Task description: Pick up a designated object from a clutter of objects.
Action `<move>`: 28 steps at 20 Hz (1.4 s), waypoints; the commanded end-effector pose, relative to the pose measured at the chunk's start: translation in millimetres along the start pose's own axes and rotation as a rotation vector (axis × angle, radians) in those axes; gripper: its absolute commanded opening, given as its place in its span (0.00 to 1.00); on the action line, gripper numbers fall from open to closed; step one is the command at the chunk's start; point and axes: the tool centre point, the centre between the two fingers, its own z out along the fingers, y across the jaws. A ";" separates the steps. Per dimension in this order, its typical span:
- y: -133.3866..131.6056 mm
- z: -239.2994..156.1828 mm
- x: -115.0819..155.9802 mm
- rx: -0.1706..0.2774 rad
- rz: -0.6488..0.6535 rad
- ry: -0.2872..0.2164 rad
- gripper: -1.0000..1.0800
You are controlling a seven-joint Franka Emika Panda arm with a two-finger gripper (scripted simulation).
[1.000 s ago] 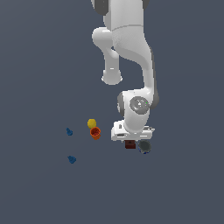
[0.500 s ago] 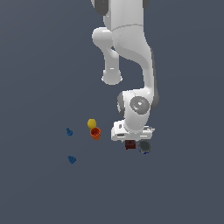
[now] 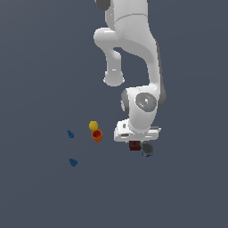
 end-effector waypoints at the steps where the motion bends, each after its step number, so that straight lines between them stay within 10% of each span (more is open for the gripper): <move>1: -3.4 -16.8 3.8 0.000 0.000 0.003 0.00; 28: -55.7 -275.6 57.6 0.000 0.001 -0.002 0.00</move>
